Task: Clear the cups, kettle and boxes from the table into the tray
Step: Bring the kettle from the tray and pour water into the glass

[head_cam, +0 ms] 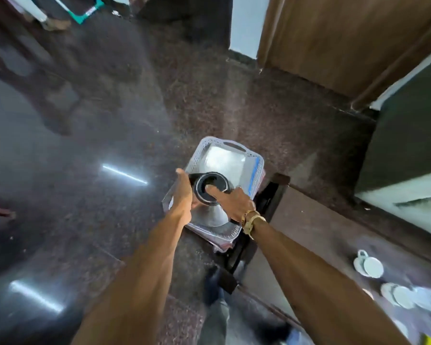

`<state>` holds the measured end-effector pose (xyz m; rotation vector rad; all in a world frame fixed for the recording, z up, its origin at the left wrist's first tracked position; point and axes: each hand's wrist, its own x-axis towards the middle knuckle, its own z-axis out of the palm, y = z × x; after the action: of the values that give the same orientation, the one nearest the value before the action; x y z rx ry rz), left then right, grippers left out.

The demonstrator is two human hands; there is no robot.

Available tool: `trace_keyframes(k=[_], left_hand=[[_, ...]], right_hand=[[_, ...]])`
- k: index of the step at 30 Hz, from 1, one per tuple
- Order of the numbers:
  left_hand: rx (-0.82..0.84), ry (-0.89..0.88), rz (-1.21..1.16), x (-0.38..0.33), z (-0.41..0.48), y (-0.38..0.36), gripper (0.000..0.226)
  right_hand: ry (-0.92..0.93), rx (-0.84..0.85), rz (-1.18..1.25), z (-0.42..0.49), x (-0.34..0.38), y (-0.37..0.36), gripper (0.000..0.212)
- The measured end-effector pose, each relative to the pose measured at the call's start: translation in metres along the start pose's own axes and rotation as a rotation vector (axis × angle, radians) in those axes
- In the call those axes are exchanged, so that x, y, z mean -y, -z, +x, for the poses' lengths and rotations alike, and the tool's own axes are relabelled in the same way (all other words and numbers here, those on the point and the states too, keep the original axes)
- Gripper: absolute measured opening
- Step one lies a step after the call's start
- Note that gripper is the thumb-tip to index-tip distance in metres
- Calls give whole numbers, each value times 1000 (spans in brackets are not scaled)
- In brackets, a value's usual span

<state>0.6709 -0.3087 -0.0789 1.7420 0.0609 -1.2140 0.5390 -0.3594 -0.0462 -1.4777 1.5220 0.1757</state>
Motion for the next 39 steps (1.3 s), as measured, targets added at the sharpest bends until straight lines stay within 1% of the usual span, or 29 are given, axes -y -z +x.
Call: trace_keyframes(k=[3, 5, 7, 9, 12, 16, 18, 21, 22, 23, 25, 26, 27, 29, 31, 34, 35, 37, 38, 39], left_hand=[[38, -25, 51, -11, -6, -5, 90], [51, -60, 94, -15, -10, -8, 85], [33, -95, 130, -16, -14, -10, 77], [24, -127, 144, -19, -19, -13, 70], [51, -202, 205, -33, -33, -21, 70], [40, -343, 256, -56, -55, -39, 73], [57, -355, 241, -64, -67, -51, 72], [162, -390, 227, -67, -83, -76, 67], [187, -389, 238, -68, -91, -85, 69], [180, -375, 249, -68, -96, -96, 72], [142, -361, 289, -66, -108, -122, 76], [149, -362, 312, -64, -115, -136, 78], [183, -361, 331, -59, -124, -152, 79], [276, -365, 373, -42, -145, -188, 74], [300, -391, 409, -24, -160, -218, 74], [391, -401, 489, 19, -189, -276, 79], [433, -385, 502, 36, -201, -294, 79], [499, -348, 521, 72, -224, -328, 76], [529, -333, 526, 90, -234, -344, 74], [551, -310, 527, 108, -246, -360, 72]], right_hand=[[-9, -74, -21, -5, -1, 3, 102], [-8, -106, -39, -8, 0, 6, 109], [-16, -127, -34, -12, 2, 11, 121], [-28, -159, -22, -16, 4, 18, 128], [-33, -200, -8, -24, 9, 31, 129], [-49, -198, 43, -36, 13, 60, 134], [-42, -227, 71, -46, 12, 77, 133], [-17, -291, 138, -63, 6, 107, 117], [-26, -295, 156, -68, 1, 117, 114], [-51, -288, 178, -73, -5, 128, 118], [-104, -288, 233, -82, -23, 150, 124], [-124, -305, 256, -86, -35, 160, 124], [-138, -329, 279, -91, -47, 170, 123], [-159, -383, 311, -103, -81, 191, 123], [-159, -389, 317, -113, -113, 206, 121], [-196, -389, 248, -139, -179, 234, 106], [-207, -386, 228, -148, -203, 242, 95], [-245, -445, 341, -160, -253, 256, 65], [-256, -459, 361, -167, -278, 262, 63], [-280, -458, 371, -177, -299, 270, 73]])
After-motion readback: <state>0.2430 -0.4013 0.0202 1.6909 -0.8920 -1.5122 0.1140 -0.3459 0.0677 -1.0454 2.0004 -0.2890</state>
